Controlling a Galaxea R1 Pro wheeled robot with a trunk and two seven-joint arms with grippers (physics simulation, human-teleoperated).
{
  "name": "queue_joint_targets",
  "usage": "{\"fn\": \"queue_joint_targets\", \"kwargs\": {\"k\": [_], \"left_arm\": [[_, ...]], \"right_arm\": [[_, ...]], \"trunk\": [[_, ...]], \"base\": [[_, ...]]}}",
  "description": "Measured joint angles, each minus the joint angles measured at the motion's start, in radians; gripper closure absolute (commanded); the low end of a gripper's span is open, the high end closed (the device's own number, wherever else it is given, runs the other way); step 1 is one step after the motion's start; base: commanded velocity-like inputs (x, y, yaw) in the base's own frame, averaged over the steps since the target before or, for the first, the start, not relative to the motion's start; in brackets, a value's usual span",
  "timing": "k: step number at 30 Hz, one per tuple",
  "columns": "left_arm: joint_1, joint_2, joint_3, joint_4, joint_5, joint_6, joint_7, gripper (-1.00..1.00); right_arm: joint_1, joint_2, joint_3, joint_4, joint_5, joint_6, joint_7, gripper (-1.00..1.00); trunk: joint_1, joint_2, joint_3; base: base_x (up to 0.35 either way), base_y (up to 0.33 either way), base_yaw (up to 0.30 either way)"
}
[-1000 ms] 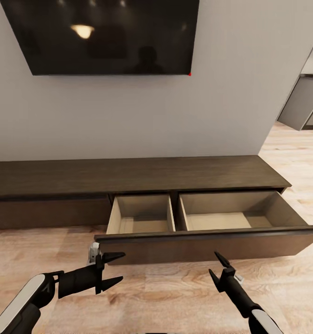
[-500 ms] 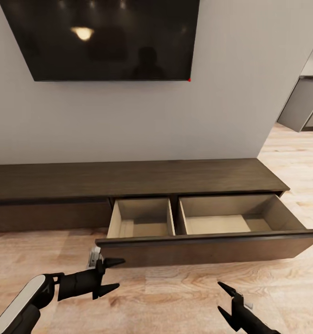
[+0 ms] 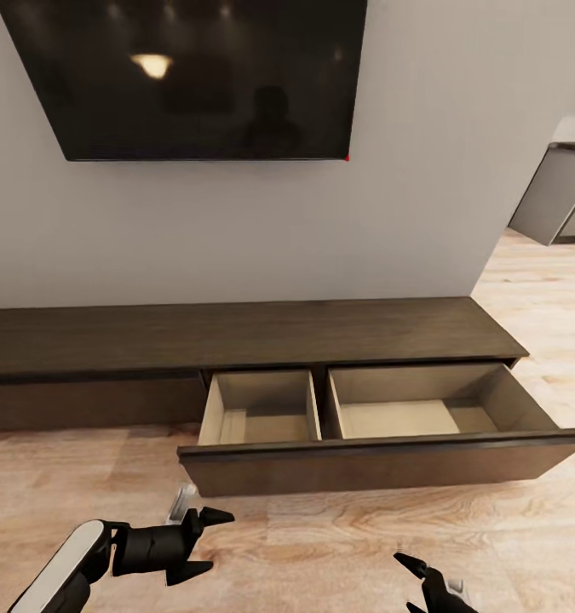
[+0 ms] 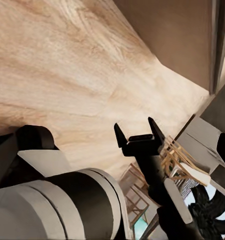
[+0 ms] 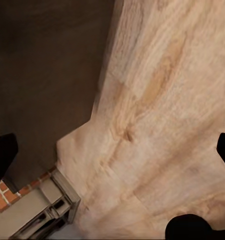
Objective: Place each of the two pumpkins and all three candles from the living room inside a cabinet in the living room (use any cabinet), then make sure every cabinet is closed, and position the cauldron so it is next to a table in the living room.
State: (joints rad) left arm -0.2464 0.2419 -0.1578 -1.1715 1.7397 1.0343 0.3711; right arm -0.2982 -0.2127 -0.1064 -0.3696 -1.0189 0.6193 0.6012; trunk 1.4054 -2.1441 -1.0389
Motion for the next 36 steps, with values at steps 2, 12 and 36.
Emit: {"fn": "queue_joint_targets", "kwargs": {"k": [2,12,36], "left_arm": [[0.0,-0.015,0.0,0.0,-0.003,0.0,0.002,-1.0],[0.0,-0.049,0.0,-0.006,-0.006,0.004,0.002,-1.0],[0.0,-0.063,0.0,0.008,-0.01,0.0,0.02,-1.0]], "right_arm": [[0.0,0.0,-0.002,0.0,0.019,-0.003,0.002,-1.0],[0.001,0.0,-0.001,0.005,0.035,-0.106,0.003,-1.0],[0.0,0.001,0.003,0.004,0.04,-0.161,-0.006,-1.0]], "trunk": [[-0.008,0.014,0.006],[-0.046,0.084,0.038],[-0.138,0.252,0.113]], "base": [[0.0,0.0,0.0],[0.0,0.0,0.0],[0.0,0.0,0.0]]}}
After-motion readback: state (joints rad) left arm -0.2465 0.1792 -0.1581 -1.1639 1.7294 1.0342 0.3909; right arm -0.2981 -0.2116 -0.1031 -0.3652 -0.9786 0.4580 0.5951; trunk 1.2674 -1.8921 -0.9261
